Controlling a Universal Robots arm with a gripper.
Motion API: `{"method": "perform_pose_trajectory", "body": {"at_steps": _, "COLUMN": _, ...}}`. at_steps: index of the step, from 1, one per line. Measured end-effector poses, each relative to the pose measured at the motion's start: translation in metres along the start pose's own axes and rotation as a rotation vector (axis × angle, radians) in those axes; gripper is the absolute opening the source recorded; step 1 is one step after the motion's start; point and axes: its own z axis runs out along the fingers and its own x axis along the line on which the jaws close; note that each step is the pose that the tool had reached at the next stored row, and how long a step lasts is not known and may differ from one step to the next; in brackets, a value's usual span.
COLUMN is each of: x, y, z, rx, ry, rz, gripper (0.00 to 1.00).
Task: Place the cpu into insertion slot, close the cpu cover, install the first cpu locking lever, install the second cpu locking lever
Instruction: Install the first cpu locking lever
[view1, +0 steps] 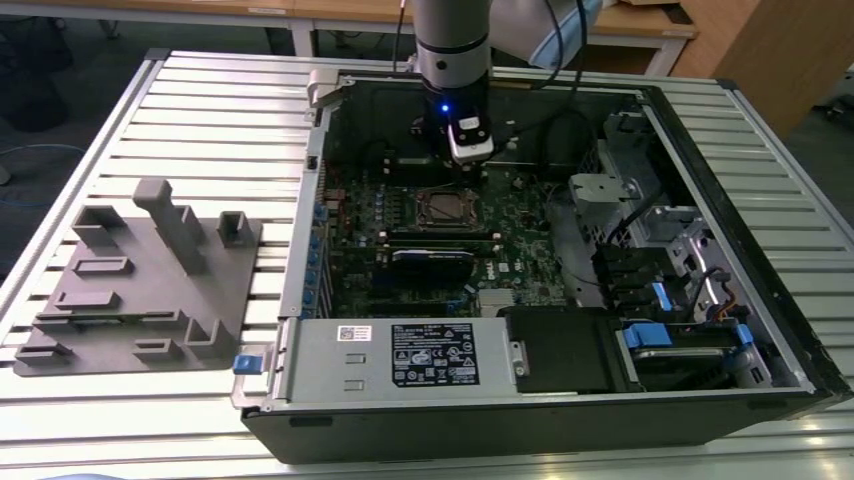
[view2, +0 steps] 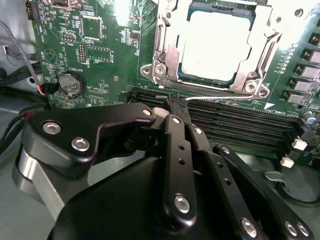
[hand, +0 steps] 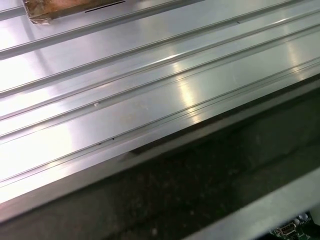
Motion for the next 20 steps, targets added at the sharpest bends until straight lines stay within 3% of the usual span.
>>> {"method": "perform_pose_trajectory", "body": {"at_steps": 9, "x": 0.0051, "y": -0.0022, "z": 0.0015, "rx": -0.0135, "ry": -0.0208, "rz": -0.001, "gripper": 0.11}}
{"method": "perform_pose_trajectory", "body": {"at_steps": 16, "x": 0.0075, "y": -0.0035, "z": 0.0029, "rx": -0.0232, "ry": -0.0252, "rz": 0.000, "gripper": 0.11}}
{"method": "perform_pose_trajectory", "body": {"at_steps": 20, "x": 0.0097, "y": -0.0044, "z": 0.0036, "rx": -0.0355, "ry": -0.0238, "rz": 0.002, "gripper": 0.11}}
